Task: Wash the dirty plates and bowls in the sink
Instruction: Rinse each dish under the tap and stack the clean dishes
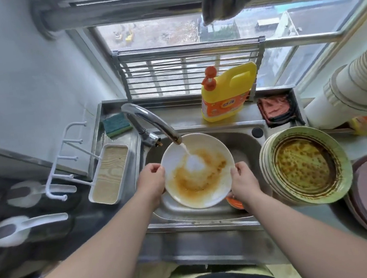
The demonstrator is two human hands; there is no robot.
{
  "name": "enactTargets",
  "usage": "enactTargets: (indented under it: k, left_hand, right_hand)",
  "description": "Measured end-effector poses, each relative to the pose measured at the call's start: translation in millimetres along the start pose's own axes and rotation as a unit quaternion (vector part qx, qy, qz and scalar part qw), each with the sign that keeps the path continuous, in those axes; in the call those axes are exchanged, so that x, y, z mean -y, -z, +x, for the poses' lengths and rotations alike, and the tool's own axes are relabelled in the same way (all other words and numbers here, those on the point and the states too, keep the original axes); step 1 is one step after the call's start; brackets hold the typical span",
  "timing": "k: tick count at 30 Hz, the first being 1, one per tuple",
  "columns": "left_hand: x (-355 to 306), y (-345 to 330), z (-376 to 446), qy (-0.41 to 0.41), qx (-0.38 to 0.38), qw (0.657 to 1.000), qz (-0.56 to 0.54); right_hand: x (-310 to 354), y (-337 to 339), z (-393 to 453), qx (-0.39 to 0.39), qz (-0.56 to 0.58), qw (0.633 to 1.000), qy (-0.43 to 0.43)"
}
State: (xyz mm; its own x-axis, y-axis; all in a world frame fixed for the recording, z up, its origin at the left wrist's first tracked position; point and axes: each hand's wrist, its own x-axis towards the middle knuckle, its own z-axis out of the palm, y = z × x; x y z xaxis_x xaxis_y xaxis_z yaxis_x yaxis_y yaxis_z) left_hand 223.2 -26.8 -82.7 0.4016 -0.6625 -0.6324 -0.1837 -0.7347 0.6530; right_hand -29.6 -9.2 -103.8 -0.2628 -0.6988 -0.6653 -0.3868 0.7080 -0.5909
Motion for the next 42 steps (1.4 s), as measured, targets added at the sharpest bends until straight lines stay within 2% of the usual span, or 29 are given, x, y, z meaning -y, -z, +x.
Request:
enactTargets:
  k: [9, 15, 24, 32, 35, 37, 42]
  left_hand:
    - [4, 9, -21, 0.026, -0.056, 0.998, -0.021]
    - [5, 11, -26, 0.041, -0.054, 0.997, -0.032]
    - [19, -15, -18, 0.111, -0.031, 0.993, -0.025]
    - [14, -39, -11, 0.127, -0.006, 0.992, -0.025]
    - [10, -40, -12, 0.111, -0.007, 0.993, -0.041]
    - [6, -37, -15, 0.068, -0.026, 0.997, -0.027]
    - [-7, -23, -26, -0.078, -0.135, 0.982, 0.111]
  right_hand:
    - [-1, -19, 23, 0.038, -0.009, 0.999, 0.021]
    - [2, -17, 29, 0.049, 0.000, 0.998, 0.029]
    - [2, 12, 25, 0.012, 0.018, 0.996, 0.081]
    - [12, 30, 27, -0.027, -0.026, 0.987, 0.159]
    - [12, 31, 28, -0.040, -0.061, 0.980, 0.187]
    - [13, 26, 30, -0.045, -0.075, 0.978, 0.191]
    - [18, 4, 37, -0.031, -0.070, 0.986, 0.149]
